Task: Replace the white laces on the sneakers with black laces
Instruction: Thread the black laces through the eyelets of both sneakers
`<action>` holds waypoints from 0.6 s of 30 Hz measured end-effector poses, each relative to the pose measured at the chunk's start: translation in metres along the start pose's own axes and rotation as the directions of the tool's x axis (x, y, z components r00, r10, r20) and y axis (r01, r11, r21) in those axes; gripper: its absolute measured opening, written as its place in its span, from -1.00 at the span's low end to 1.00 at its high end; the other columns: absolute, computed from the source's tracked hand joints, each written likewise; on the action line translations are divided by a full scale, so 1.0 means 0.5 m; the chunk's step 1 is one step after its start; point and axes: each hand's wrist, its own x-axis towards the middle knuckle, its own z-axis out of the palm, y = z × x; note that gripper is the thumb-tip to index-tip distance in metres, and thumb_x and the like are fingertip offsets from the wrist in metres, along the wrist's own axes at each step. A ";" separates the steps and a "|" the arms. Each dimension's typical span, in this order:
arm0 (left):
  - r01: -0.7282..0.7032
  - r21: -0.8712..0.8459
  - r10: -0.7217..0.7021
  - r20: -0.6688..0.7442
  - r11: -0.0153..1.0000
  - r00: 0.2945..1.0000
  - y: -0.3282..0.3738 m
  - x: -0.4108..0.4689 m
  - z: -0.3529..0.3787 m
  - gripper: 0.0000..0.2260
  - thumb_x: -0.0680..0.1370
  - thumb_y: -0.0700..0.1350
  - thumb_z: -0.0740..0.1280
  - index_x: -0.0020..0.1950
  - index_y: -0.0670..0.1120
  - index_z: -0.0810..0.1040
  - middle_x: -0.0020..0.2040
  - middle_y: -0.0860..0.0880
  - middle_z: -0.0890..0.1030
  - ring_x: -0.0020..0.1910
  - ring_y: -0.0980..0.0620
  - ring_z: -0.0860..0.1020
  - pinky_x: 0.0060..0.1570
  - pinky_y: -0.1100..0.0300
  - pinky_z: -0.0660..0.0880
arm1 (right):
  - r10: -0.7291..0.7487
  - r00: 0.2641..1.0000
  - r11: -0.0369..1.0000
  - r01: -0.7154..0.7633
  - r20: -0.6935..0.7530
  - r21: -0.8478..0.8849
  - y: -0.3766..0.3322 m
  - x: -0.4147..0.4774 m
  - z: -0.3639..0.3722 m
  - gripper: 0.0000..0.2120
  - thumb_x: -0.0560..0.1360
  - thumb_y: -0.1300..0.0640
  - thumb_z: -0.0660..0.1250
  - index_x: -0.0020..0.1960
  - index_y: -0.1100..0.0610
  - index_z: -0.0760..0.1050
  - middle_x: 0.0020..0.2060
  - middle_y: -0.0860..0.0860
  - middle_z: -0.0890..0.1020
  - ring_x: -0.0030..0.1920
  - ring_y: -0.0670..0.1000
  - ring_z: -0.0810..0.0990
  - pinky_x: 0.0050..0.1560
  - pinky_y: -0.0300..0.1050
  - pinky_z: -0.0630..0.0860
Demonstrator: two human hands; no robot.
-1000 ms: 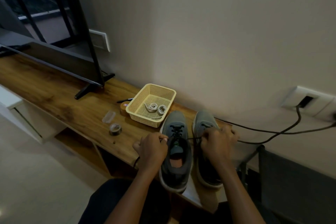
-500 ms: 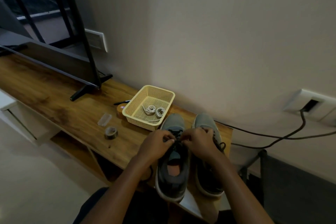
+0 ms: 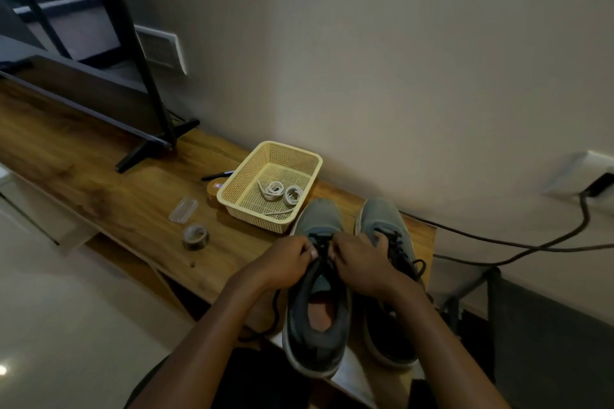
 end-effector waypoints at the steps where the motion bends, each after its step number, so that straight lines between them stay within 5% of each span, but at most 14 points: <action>1: 0.008 0.003 -0.008 0.008 1.000 1.000 -0.001 0.001 -0.001 -0.86 0.63 -0.13 0.18 -0.08 -0.13 0.45 -0.14 -0.04 0.50 -0.11 0.01 0.46 -0.15 0.18 0.34 | 0.017 1.000 1.000 -0.017 -0.006 0.004 0.000 -0.002 0.002 -0.89 0.57 0.17 0.05 -0.10 0.03 0.29 -0.16 -0.05 0.42 0.10 0.06 0.39 0.39 0.23 -0.12; 8: 0.040 -0.042 -0.039 0.035 0.998 0.999 -0.013 0.002 -0.009 -0.83 0.65 -0.13 0.14 -0.13 -0.12 0.39 -0.22 0.03 0.42 -0.19 0.07 0.41 -0.18 0.19 0.33 | 0.069 0.995 0.998 -0.068 -0.076 0.008 -0.005 -0.012 0.002 -0.75 0.56 0.15 0.08 -0.28 -0.04 0.18 -0.33 -0.12 0.34 0.08 0.08 0.43 0.42 0.27 -0.25; 11: 0.033 -0.066 -0.031 0.033 0.997 0.999 -0.021 -0.003 -0.010 -0.85 0.64 -0.13 0.16 -0.09 -0.13 0.41 -0.19 0.00 0.45 -0.15 0.06 0.44 -0.13 0.16 0.38 | 0.062 0.993 0.998 -0.061 -0.097 0.019 0.000 -0.012 -0.003 -0.83 0.56 0.15 0.10 -0.20 0.00 0.31 -0.31 -0.10 0.44 0.02 0.04 0.50 0.43 0.22 -0.23; 15: -0.026 -0.093 0.017 -0.092 0.995 0.996 -0.034 0.002 -0.008 -0.92 0.60 -0.08 0.26 -0.05 -0.01 0.53 -0.05 -0.01 0.59 0.00 0.00 0.55 0.06 0.00 0.51 | 0.053 0.989 0.991 -0.034 -0.141 0.130 0.029 -0.008 -0.019 -0.75 0.55 0.14 0.22 -0.28 -0.09 0.35 -0.32 -0.17 0.49 -0.12 -0.05 0.50 0.35 0.13 0.22; 18: -0.068 -0.109 0.047 -0.190 0.992 0.981 -0.026 0.005 -0.010 -0.86 0.60 -0.12 0.26 0.06 0.00 0.62 0.02 0.01 0.63 0.03 0.06 0.56 0.08 0.07 0.52 | 0.040 0.975 0.981 0.003 -0.221 0.192 0.036 -0.001 -0.021 -0.87 0.52 0.15 0.29 -0.12 -0.06 0.55 -0.20 -0.13 0.60 -0.05 -0.04 0.57 0.22 0.11 0.39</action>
